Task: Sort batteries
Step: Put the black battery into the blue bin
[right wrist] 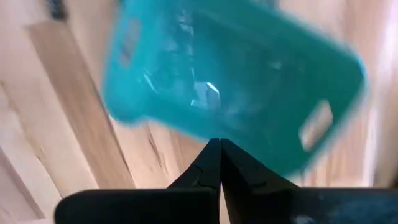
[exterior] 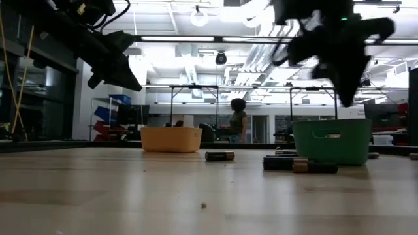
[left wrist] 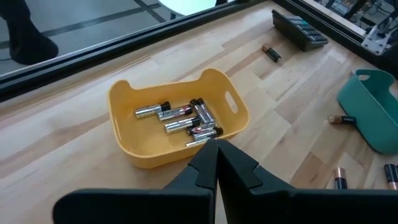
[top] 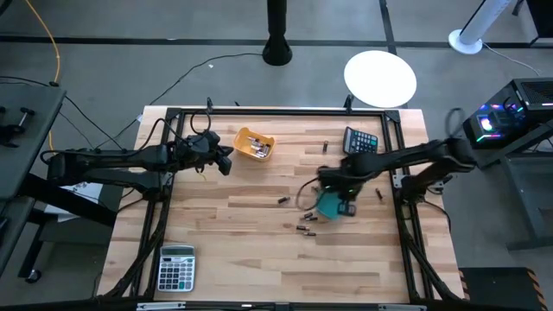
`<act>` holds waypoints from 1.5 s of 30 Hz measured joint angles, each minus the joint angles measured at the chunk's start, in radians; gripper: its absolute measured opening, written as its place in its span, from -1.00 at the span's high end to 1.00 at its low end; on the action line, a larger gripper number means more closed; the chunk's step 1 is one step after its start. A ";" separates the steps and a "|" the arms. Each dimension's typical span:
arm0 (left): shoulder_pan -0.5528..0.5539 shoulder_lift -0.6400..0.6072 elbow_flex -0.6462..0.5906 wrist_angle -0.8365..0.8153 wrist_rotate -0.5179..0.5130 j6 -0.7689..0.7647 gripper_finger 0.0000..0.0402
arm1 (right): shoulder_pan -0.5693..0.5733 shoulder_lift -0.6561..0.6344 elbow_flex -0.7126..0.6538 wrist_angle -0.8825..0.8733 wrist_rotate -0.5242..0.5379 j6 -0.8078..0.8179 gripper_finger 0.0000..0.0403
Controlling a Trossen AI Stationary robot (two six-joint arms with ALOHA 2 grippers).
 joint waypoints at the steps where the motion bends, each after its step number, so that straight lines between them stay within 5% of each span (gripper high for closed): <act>1: 0.001 0.000 0.000 0.000 -0.004 0.006 1.00 | -0.011 -0.049 -0.037 -0.008 0.006 0.039 1.00; 10: 0.002 0.000 0.000 0.002 -0.018 0.042 1.00 | -0.276 -0.412 -0.350 0.100 -0.042 0.505 1.00; 16: 0.002 0.000 0.000 0.004 -0.019 0.030 1.00 | -0.425 -0.413 -0.439 0.281 -0.081 0.558 0.92; 23: 0.002 0.000 0.000 0.004 -0.018 -0.010 1.00 | -0.578 -0.317 -0.442 0.378 -0.043 0.637 0.51; 31: 0.002 0.000 0.000 0.003 -0.010 -0.027 1.00 | -0.578 -0.260 -0.441 0.266 0.001 0.890 0.05; 45: 0.002 0.000 0.000 -0.003 -0.008 0.025 1.00 | -0.505 -0.140 -0.441 0.319 0.052 1.160 0.01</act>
